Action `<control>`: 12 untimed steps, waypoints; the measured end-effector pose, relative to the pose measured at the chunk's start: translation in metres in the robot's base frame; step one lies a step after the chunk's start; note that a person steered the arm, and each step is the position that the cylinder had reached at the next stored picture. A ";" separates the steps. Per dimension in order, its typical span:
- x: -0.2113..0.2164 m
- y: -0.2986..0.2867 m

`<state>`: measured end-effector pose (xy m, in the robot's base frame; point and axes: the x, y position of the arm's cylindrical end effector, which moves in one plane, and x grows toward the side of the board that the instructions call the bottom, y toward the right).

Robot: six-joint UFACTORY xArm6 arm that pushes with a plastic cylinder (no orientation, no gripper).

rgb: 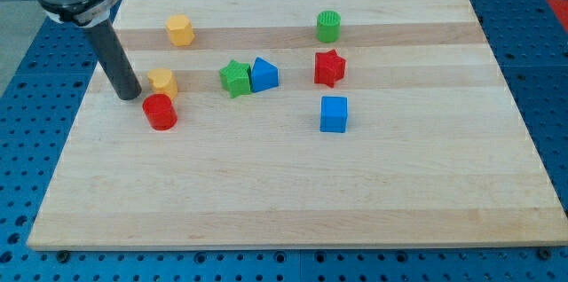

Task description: Move yellow hexagon near to yellow heart

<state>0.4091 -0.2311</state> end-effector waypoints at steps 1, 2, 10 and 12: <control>0.000 0.006; 0.000 0.014; -0.199 0.057; -0.153 0.047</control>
<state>0.2556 -0.1841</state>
